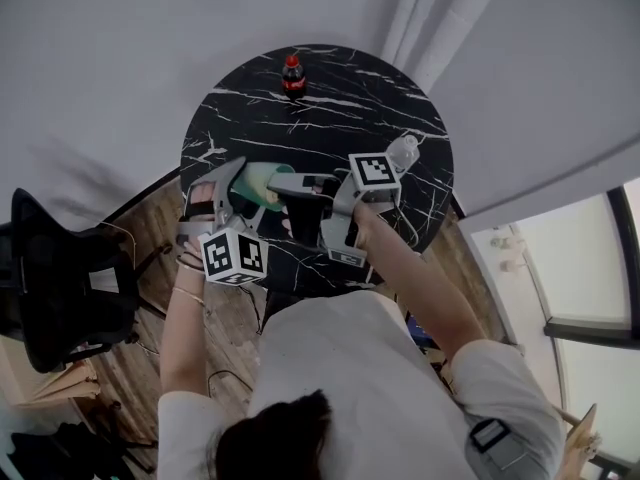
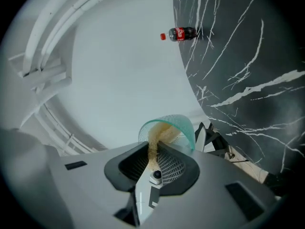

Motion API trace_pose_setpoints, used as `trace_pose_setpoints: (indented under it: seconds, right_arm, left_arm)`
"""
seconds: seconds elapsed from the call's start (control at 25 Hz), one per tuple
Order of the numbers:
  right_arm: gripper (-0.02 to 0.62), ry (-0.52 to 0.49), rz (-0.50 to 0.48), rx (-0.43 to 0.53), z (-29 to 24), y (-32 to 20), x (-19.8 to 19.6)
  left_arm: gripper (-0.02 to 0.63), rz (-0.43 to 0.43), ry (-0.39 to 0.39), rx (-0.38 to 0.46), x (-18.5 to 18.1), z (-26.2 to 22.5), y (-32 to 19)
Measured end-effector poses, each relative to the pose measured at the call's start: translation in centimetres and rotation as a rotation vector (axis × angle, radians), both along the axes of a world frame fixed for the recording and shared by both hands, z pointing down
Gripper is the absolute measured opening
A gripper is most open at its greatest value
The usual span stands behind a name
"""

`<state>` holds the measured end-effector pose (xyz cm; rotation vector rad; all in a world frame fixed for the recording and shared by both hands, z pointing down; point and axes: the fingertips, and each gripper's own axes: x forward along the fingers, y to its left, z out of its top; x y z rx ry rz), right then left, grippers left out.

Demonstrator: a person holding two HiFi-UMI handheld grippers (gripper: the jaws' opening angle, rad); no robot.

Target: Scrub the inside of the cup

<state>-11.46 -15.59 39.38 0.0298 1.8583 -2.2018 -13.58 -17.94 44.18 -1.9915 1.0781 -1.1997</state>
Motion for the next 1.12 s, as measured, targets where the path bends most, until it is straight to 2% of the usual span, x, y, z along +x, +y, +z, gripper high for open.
trace_pose_setpoints:
  seconds: [0.2,0.6,0.84,1.12]
  right_arm:
    - [0.067,0.004,0.089,-0.113,0.1,-0.6,0.1]
    - [0.067,-0.003,0.237,-0.259,-0.3,-1.6,0.7]
    - [0.067,-0.009,0.314,-0.280,0.0,-2.3,1.1]
    - [0.067,-0.020,0.359,-0.272,-0.2,-2.8,1.7]
  left_arm:
    - [0.327,-0.023,0.043,-0.008,-0.1,0.0,0.0]
    - [0.327,-0.056,0.101,0.070,0.0,-0.8,-0.5]
    - [0.327,-0.089,0.148,0.063,-0.1,-0.3,-0.7]
    - [0.327,-0.109,0.216,0.037,-0.1,0.0,-0.9]
